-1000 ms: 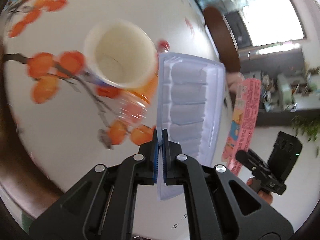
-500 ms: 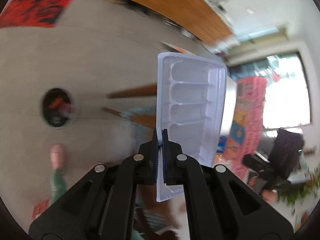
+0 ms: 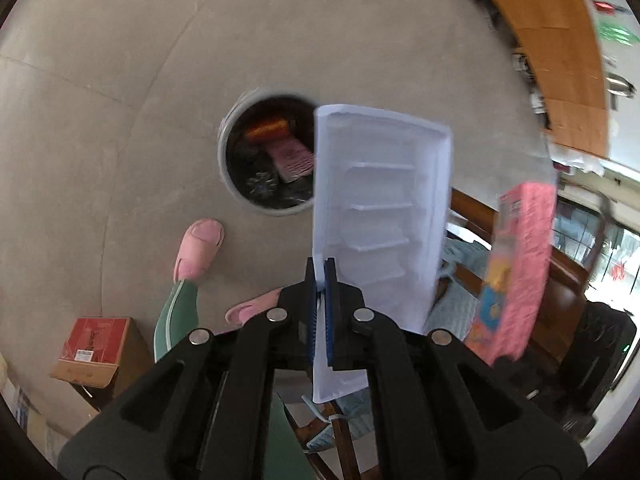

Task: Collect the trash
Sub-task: 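Carry the plastic tray and Pretz box over the grey bin, then open the right tool over the bin while the left tool releases the tray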

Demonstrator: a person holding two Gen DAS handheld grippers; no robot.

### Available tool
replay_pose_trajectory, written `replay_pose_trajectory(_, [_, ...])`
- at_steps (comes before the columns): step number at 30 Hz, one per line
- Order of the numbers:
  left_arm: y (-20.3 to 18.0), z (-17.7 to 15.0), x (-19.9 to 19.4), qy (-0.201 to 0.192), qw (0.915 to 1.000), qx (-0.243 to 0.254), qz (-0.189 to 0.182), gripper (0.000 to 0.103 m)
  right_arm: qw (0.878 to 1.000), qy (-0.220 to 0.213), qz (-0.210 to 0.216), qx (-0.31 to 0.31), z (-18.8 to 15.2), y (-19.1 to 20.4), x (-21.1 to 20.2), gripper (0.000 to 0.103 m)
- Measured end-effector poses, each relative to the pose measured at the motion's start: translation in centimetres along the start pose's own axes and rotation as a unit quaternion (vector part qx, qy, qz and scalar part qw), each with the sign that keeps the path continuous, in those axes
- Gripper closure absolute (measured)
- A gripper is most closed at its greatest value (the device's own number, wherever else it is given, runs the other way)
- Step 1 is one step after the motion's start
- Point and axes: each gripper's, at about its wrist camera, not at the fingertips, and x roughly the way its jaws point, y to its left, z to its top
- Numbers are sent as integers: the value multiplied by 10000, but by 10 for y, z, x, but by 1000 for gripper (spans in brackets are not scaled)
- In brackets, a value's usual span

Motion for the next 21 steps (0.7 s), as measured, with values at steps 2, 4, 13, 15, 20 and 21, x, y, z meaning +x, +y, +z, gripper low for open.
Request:
replay_pose_trajectory(2, [17, 27, 46, 259, 9995, 53, 165, 102, 9990, 389, 42, 212, 15, -17, 54, 20])
replay_pose_trajectory(4, [32, 49, 83, 558, 9984, -21, 124, 101, 9970, 621, -42, 456, 26, -35, 96, 20])
replay_pose_trajectory(13, [67, 99, 192, 909, 9891, 229, 1136, 81, 9921, 1035, -117, 704, 65, -80, 204, 17])
replay_pose_trajectory(15, [66, 104, 199, 838, 9879, 308, 1269, 61, 9901, 976, -171, 998, 68, -86, 213, 17])
replay_pose_trajectory(20, [65, 104, 185, 586, 9911, 283, 1164, 46, 9878, 861, -172, 1290, 72, -91, 204, 16])
replay_pose_trajectory(21, [67, 102, 181, 564, 9909, 288, 1185, 46, 9881, 859, -188, 1262, 76, -90, 203, 15])
